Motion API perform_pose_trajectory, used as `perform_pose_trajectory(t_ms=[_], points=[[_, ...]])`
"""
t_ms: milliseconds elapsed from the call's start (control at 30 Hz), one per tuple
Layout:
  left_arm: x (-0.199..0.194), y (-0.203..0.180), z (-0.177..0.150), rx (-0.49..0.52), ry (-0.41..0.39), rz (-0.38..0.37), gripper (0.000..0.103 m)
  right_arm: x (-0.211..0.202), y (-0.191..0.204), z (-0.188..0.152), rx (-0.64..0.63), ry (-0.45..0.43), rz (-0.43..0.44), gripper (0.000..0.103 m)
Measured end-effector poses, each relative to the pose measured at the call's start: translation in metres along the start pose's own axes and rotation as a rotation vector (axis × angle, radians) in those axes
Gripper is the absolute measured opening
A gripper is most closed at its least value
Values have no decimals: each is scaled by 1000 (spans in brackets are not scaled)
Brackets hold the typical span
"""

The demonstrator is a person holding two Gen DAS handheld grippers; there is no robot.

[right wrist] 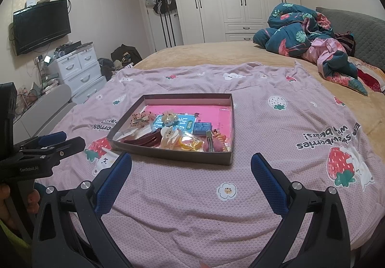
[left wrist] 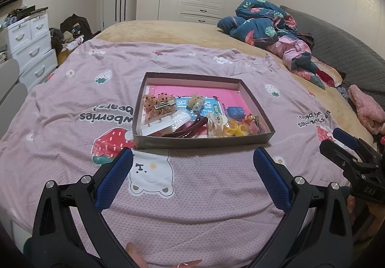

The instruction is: Organize jewelry

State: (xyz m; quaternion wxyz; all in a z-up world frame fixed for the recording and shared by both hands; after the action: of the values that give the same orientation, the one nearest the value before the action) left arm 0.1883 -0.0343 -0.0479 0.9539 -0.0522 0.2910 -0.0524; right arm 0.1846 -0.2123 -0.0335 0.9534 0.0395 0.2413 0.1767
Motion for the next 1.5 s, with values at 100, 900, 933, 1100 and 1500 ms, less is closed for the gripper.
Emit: perform_pose_trajectory(t_ms=[100,900,933,1100,1500], points=[[0,1,-1,0,4,5,94,0,-1,0,0,-3,-1,99],[1,6,-5,11,22,26,94,0,-6,0,3,-5,0,99],[1,7,-5,14,26,30,94,0,-7,0,5,-8,-1,99],[1,10,-9,0,40,15,94,0,-10,1,13,-10,-3,99],[53,142,2,-162,123,302,94,78,-171,-1,217,98,-341,99]])
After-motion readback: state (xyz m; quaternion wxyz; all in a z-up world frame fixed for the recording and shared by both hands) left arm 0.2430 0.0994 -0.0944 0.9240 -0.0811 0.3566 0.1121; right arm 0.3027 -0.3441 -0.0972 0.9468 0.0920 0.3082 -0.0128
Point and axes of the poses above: each gripper's, at about its wrist camera, not at the fingertips, and x roughly the way its jaws point, y to its left, z to its top, the point moved 10 cm from there along x, roughly the way its jaws point, and after that the axes turned 6 degrees about -y, right-handed, at the moved point
